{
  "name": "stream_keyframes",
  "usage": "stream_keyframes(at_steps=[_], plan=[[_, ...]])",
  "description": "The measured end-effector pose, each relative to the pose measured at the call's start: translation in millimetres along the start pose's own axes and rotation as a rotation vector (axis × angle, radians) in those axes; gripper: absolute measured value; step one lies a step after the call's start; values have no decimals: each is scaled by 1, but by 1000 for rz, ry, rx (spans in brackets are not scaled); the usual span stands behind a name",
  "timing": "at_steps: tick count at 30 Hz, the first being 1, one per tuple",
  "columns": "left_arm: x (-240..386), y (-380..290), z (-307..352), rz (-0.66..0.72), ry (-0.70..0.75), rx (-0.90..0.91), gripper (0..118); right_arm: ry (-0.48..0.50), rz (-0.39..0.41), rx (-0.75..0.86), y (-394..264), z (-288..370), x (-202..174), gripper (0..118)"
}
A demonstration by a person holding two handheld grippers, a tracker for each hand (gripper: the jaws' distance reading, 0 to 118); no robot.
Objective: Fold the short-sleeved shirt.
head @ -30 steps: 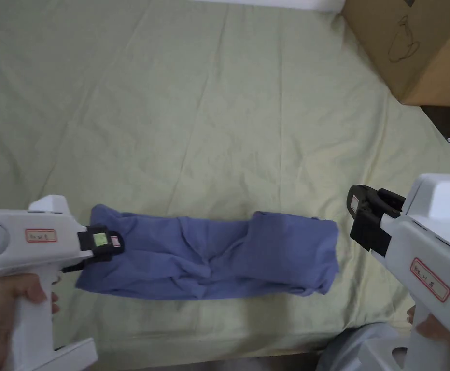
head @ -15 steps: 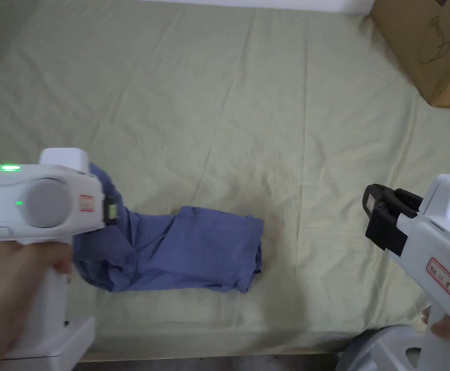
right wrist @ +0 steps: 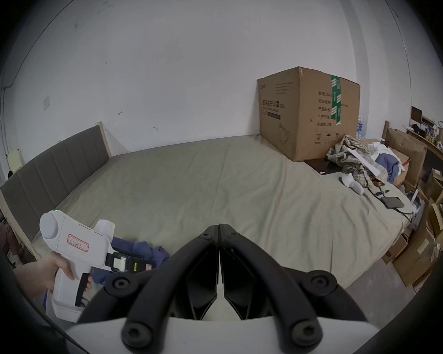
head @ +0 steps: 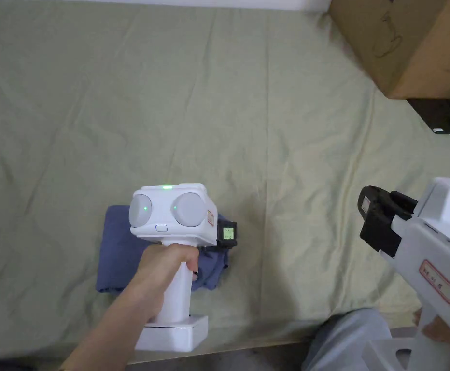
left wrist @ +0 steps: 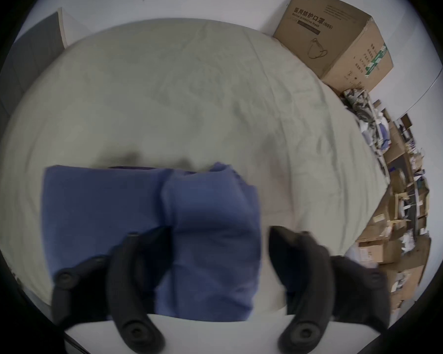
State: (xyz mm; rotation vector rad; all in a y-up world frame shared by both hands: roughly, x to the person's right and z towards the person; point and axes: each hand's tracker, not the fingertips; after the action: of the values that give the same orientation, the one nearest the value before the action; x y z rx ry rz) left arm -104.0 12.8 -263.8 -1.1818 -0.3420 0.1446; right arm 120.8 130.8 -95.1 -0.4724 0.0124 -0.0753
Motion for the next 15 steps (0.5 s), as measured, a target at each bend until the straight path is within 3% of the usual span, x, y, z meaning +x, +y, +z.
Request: stream_keyframes(at_steps=[1, 2, 5, 7, 8, 9, 10, 13, 15], plan=[[-1, 1, 1, 5, -46, 1, 95, -6, -5, -2, -1, 1, 2, 0], [-3, 2, 6, 14, -82, 1, 98, -10, -8, -3, -1, 1, 4, 0], [-22, 11, 32, 65, -161, 66, 92, -18, -7, -4, 0, 1, 4, 0], [-40, 18, 54, 115, -176, 193, 69, -14, -4, -4, 1, 0, 4, 0], [-45, 19, 64, 118, -155, 259, 50, -12, -2, -3, 2, 0, 3, 0], [-49, 20, 71, 109, -127, 329, 23, -8, 3, -1, 3, -1, 0, 0], [-52, 21, 73, 84, -94, 380, 7, -3, 8, 0, 3, -2, -1, 0], [-48, 15, 74, 75, 13, 390, 0, 5, 12, 3, 4, -5, -6, 0], [-43, 5, 62, 47, -20, 368, 0, 11, 11, 3, 4, -6, -7, 0]])
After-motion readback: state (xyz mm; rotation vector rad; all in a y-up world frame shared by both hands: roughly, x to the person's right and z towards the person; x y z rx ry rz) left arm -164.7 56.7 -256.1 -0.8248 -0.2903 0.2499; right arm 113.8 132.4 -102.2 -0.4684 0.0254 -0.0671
